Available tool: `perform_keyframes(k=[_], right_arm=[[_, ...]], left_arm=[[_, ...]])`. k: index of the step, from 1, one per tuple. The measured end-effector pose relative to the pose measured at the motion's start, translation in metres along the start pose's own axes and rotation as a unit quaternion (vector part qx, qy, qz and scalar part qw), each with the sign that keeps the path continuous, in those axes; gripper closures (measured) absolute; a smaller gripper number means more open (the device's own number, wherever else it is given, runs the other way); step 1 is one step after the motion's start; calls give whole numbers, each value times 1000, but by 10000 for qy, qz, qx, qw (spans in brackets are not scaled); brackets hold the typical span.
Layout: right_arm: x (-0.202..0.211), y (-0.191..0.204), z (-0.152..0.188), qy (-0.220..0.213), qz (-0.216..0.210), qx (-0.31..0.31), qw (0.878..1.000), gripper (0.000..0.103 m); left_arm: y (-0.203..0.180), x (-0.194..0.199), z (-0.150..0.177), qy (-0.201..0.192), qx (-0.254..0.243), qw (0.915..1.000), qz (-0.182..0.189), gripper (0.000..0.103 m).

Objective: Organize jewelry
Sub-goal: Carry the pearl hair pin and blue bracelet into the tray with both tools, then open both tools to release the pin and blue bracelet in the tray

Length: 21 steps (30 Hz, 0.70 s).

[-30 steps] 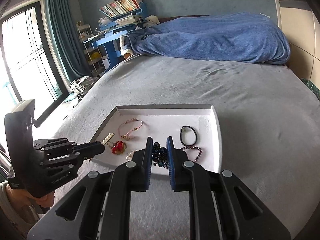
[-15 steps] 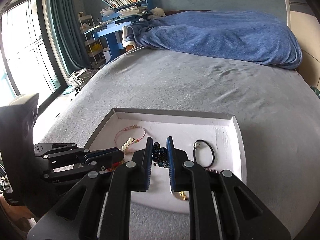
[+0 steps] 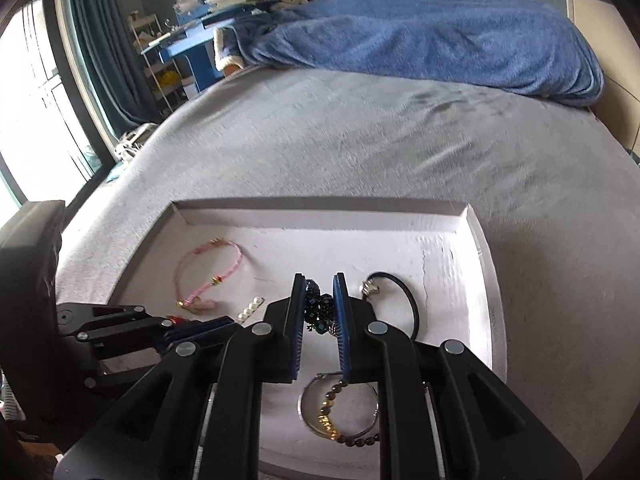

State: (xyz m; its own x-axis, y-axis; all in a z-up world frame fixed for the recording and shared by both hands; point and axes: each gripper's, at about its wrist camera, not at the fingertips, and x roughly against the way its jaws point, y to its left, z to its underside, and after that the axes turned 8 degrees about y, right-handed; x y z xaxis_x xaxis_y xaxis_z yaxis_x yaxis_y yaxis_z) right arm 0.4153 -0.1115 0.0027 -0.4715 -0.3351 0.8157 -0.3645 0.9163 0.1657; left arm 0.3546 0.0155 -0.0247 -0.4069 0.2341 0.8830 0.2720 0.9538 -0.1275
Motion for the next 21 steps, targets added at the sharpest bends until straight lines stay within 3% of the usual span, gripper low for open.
perform_keyframes(k=[5, 11, 15, 21], right_arm=[[-5, 1, 3, 43, 140, 90, 9999, 89], [-5, -3, 4, 26, 225, 79, 9997, 86], [3, -10, 4, -80, 181, -58, 9998, 71], [20, -18, 6, -282, 158, -197, 9993, 60]], left_arm=[[0, 0, 1, -24, 27, 10000, -4, 95], [-4, 12, 2, -281, -10, 9996, -21, 68], [-10, 26, 4, -488, -21, 9987, -134, 52], [-14, 50, 10, -759, 16, 9970, -146, 36]])
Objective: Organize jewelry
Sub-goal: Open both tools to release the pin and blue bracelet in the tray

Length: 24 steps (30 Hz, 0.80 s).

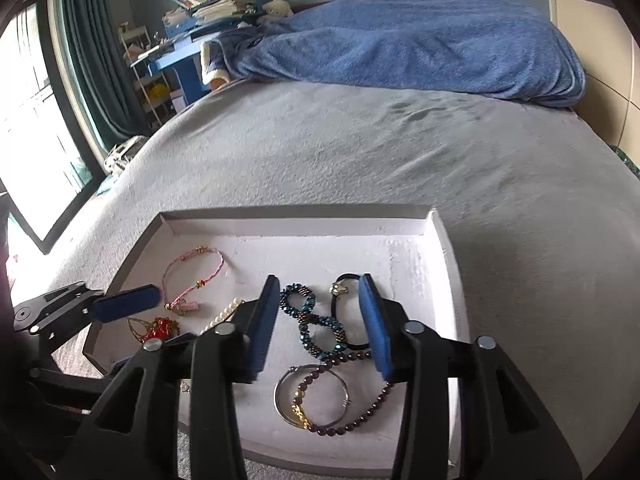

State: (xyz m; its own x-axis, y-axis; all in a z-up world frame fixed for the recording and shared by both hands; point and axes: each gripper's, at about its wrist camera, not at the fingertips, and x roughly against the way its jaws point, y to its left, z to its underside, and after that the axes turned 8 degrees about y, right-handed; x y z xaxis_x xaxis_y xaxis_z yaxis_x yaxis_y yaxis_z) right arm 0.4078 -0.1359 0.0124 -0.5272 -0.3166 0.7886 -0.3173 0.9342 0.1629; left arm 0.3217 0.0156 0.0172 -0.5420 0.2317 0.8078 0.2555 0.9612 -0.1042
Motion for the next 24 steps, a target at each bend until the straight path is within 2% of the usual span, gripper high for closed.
perform_keyframes(k=[4, 11, 24], right_arm=[[14, -4, 7, -97, -31, -117, 9999, 52], [46, 8, 28, -288, 19, 58, 9996, 42], [86, 27, 80, -335, -54, 74, 9994, 34]], left_arm=[[-2, 23, 7, -258, 47, 9996, -95, 25], [-7, 69, 40, -572, -30, 9980, -265, 23], [6, 110, 103, -440, 403, 9974, -394, 23]])
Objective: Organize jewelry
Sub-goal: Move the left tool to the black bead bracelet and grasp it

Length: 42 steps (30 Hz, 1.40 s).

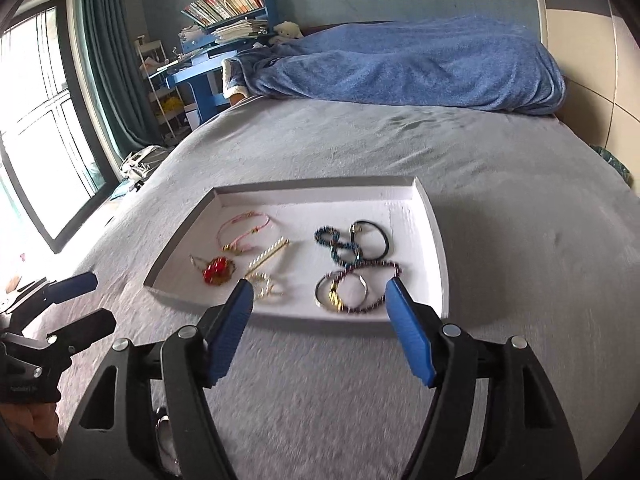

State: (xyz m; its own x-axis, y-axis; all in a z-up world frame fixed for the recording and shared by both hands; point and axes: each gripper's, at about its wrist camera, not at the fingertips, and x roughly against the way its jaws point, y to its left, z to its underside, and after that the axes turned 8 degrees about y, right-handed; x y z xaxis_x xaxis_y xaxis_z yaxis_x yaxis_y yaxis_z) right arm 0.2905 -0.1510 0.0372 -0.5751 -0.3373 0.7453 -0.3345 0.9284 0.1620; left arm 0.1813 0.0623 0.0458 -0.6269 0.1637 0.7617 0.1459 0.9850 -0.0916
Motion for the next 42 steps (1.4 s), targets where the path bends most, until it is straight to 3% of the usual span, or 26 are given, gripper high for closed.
perform_keyframes(k=[19, 31, 42], right_arm=[[24, -4, 34, -26, -178, -355, 9992, 26], [34, 8, 64, 132, -144, -194, 9996, 23], [24, 19, 74, 408, -30, 82, 9991, 21]], left_arm=[[-12, 2, 74, 750, 60, 9970, -182, 22], [-31, -4, 99, 1067, -302, 9935, -264, 22], [-25, -10, 103, 1175, -200, 9927, -160, 22]])
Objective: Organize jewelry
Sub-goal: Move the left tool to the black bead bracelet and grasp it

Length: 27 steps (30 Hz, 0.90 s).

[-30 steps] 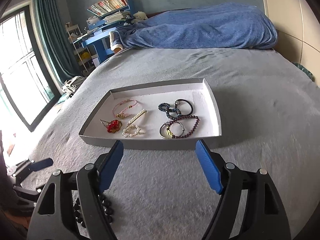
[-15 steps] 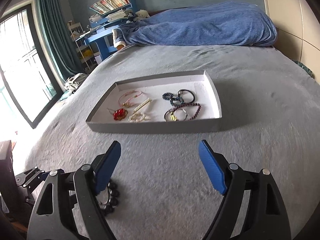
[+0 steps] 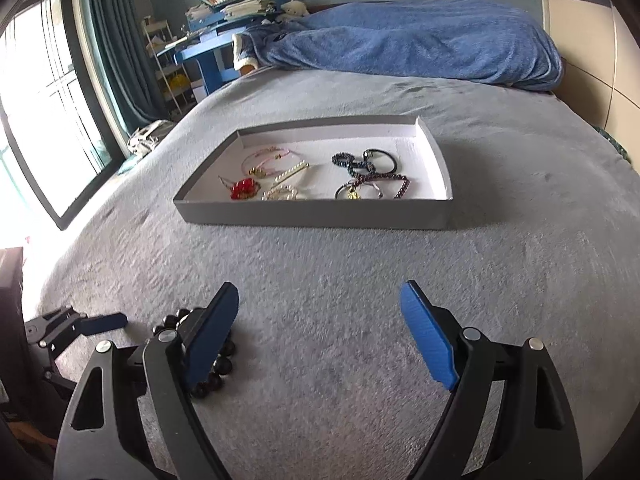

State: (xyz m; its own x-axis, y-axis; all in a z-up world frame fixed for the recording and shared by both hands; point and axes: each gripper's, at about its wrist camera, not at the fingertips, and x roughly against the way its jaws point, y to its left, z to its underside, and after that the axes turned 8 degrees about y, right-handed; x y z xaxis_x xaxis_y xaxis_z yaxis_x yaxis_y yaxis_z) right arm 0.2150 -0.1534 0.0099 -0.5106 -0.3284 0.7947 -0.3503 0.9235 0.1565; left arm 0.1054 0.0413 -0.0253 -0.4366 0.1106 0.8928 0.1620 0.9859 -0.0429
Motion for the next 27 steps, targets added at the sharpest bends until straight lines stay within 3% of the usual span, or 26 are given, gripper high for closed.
perform_keyframes(k=[8, 13, 17, 27], right_arm=[[-8, 4, 4, 133, 47, 116, 9998, 21], [-10, 7, 5, 165, 36, 172, 9997, 21], [-10, 6, 5, 153, 11, 157, 9998, 21], [-14, 28, 11, 243, -211, 554, 9979, 24]], left_arm=[[0, -10, -9, 46, 119, 9995, 272, 26], [0, -15, -10, 116, 161, 9995, 226, 40], [7, -14, -9, 116, 263, 9995, 142, 59], [14, -7, -10, 55, 332, 9994, 127, 84]])
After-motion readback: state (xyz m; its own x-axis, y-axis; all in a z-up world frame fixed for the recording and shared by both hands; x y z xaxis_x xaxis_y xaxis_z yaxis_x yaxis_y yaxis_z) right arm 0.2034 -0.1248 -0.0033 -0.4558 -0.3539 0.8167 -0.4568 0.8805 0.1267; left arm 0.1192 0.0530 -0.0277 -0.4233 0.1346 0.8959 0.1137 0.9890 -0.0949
